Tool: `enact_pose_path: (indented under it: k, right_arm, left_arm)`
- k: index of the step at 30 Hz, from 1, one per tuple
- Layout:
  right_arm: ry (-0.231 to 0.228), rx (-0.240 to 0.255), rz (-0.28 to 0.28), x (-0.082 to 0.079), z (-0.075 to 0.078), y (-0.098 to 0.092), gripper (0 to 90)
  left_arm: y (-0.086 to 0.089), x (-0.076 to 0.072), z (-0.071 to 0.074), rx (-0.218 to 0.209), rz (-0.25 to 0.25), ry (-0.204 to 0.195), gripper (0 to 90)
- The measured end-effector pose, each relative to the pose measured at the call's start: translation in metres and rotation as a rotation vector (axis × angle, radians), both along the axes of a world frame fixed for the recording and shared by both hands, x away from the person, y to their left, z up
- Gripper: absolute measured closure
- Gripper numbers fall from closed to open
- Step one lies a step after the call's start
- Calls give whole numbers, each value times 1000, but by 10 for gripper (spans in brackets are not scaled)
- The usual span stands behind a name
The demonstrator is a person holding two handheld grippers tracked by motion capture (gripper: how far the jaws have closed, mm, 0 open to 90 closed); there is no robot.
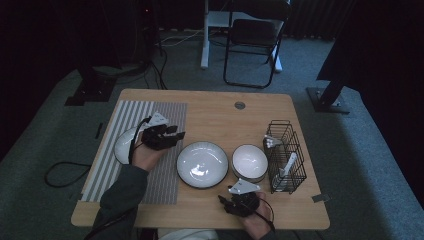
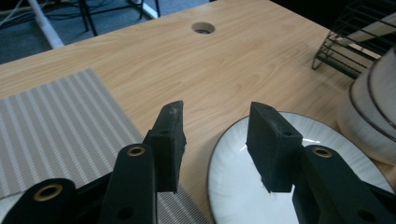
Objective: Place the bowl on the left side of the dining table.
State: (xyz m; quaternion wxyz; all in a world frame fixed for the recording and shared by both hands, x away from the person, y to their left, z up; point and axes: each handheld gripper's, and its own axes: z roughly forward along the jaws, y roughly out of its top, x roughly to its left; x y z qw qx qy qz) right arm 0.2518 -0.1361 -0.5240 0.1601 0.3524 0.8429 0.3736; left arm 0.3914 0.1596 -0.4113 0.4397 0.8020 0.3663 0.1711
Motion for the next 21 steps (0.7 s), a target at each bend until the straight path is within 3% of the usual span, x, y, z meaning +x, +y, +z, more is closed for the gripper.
enact_pose_path:
  k: [21]
  right_arm:
    - [-10, 15, -6, -2, -2, -1, 459]
  left_arm:
    - [-52, -1, 13, -3, -127, -26, 569]
